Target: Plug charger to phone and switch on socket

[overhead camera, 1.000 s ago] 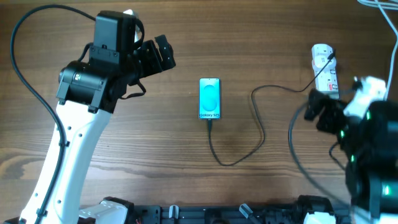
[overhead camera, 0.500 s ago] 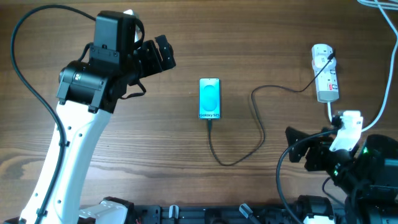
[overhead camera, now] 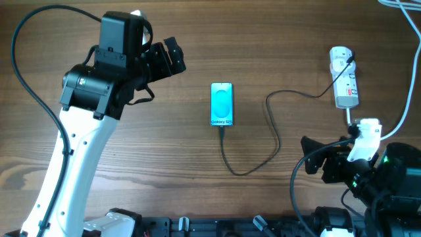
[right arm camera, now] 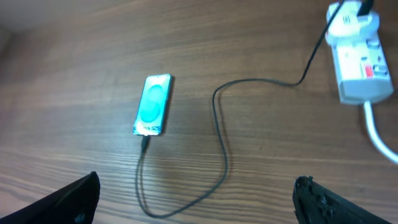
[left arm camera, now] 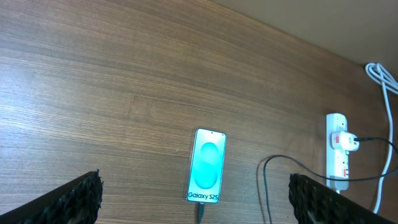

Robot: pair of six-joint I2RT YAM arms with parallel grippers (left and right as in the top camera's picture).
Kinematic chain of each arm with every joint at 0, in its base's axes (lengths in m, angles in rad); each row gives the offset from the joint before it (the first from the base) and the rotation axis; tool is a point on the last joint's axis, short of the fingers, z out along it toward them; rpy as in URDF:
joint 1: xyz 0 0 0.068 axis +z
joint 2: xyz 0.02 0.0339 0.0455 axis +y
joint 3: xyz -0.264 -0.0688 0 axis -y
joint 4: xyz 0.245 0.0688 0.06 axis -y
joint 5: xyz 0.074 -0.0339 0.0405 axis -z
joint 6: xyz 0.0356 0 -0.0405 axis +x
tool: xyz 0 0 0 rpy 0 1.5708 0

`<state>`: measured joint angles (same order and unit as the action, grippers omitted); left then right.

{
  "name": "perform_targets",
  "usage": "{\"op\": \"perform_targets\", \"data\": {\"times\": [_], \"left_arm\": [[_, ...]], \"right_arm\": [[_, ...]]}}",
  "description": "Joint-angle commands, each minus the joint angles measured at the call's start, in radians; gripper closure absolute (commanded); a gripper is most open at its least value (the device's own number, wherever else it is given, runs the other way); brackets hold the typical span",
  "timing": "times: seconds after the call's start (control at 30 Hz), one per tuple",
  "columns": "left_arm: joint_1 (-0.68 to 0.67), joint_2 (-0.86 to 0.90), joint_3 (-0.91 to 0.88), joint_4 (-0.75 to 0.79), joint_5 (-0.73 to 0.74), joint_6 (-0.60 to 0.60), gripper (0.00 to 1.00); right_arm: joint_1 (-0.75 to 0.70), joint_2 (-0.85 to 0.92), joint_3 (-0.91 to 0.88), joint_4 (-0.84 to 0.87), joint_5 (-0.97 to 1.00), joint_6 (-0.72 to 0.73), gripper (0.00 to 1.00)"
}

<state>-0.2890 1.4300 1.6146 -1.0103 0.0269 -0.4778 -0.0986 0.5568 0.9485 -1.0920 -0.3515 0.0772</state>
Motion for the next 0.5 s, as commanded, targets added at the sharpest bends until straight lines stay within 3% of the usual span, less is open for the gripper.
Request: {"op": "perform_targets", "data": {"times": [0.0,0.3,0.47], "left_arm": [[-0.001,-0.010,-0.005,0.002,-0.010,-0.013,0.00],[-0.001,-0.010,-0.005,0.002,-0.010,-0.013,0.00],[-0.001,-0.010,-0.005,0.002,-0.010,-0.013,0.00]], "right_arm": [[0.005,-0.005,-0.008,0.013,-0.017,-0.128,0.00],[0.011,-0.080,-0.011,0.138,-0.035,-0.198,0.00],[0.057,-0.196,-0.111,0.254,-0.039,-0.235,0.00]]}}
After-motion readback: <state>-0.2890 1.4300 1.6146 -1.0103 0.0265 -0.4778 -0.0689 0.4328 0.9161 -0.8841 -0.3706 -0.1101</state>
